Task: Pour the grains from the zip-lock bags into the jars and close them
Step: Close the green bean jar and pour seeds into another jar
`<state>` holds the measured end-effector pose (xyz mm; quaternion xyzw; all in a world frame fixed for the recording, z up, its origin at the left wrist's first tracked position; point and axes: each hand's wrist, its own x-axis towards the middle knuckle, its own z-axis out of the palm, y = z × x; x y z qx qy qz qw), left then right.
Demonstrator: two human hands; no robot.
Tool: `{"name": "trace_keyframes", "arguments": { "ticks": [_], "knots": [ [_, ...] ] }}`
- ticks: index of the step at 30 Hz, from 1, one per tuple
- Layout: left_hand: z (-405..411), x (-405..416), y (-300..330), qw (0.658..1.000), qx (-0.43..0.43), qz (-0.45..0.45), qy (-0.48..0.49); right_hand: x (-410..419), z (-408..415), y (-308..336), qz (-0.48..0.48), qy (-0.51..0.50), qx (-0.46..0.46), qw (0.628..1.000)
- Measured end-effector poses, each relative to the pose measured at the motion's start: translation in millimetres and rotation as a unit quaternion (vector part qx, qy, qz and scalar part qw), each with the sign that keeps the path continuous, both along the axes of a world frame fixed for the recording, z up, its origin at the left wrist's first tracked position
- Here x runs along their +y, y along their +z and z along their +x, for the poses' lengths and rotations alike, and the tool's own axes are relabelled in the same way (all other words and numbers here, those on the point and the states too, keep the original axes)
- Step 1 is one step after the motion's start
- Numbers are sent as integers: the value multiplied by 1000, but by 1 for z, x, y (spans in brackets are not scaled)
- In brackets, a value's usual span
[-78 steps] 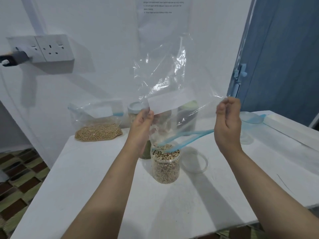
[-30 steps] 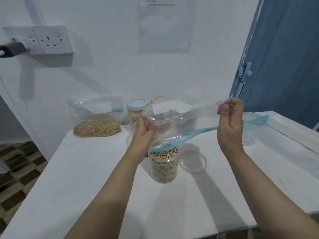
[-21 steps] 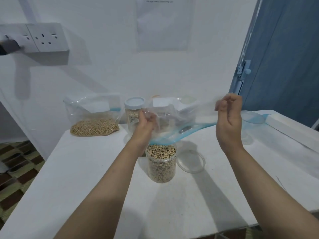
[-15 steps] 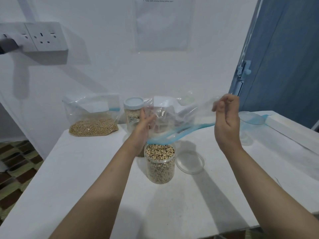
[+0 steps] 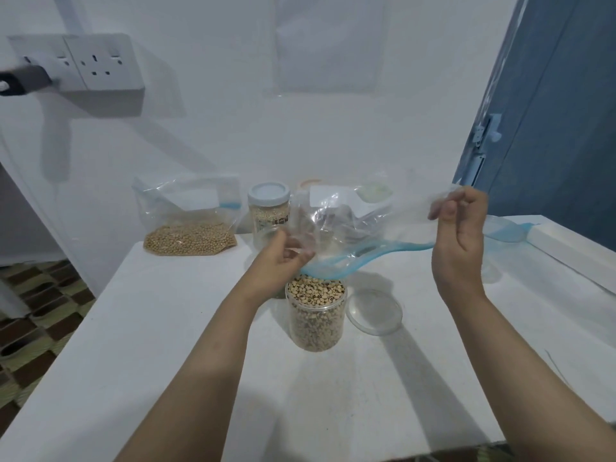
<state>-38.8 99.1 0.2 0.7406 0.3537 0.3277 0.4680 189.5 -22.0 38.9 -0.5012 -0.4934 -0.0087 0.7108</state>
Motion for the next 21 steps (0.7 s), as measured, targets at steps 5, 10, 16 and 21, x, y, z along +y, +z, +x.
{"name": "trace_keyframes", "arguments": {
  "ticks": [5,10,16,21],
  "knots": [
    [5,-3,-8,996,-45,23,77,-2,-1,-3,-1,1,-2,1000],
    [8,-6,-3,992,-94,18,81,-3,0,-2,-7,8,0,1000],
    [5,-5,2,986,-118,41,113,2,-1,7,-16,21,4,1000],
    [3,-10,2,985,-148,40,84,3,-4,8,-20,29,12,999]
  ]
}}
